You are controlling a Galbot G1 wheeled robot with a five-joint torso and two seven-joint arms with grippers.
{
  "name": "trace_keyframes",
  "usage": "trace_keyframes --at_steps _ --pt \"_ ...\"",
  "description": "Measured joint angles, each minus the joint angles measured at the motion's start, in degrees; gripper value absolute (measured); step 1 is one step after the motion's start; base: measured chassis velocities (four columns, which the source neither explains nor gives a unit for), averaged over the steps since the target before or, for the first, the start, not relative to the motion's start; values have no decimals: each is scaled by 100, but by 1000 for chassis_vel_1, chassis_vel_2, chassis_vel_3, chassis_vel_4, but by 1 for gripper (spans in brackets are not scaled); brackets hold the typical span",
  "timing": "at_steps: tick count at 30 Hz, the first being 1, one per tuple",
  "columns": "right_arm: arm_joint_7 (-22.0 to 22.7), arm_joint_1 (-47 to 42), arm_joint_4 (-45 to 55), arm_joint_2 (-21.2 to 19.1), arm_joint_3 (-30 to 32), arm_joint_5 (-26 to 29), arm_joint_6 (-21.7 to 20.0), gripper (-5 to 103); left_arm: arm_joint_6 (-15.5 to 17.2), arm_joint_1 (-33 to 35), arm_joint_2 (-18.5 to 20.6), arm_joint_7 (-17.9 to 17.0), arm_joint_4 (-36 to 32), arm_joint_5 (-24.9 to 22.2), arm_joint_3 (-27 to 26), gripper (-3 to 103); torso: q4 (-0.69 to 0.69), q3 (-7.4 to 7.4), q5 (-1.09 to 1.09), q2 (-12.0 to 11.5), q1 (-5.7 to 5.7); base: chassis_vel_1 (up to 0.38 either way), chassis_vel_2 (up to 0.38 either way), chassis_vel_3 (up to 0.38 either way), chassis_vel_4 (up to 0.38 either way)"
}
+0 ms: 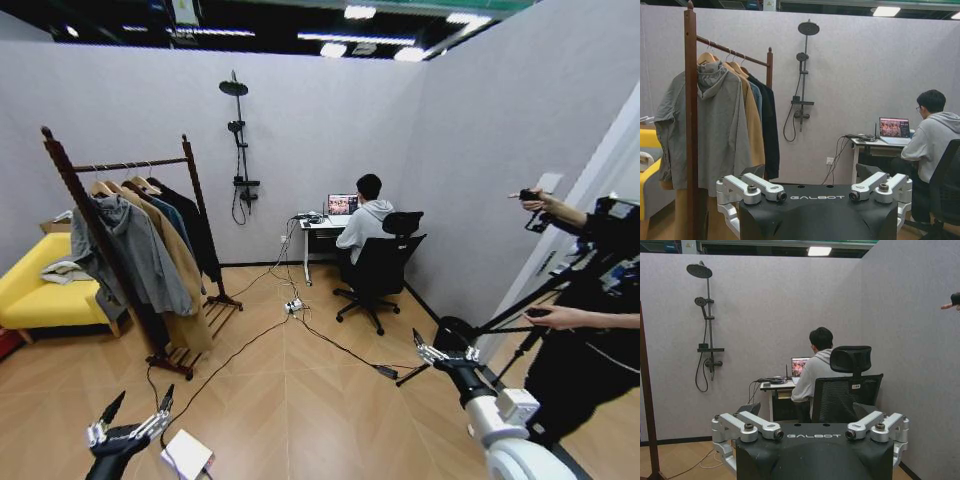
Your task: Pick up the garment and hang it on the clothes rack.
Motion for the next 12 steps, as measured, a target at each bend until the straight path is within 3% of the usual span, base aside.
trace_keyframes --at_steps 12 --pt "-5 1 1 -1 -1 -6 0 100 0 0 0 0 0 0 0 100 0 0 0 0 0 0 0 0 0"
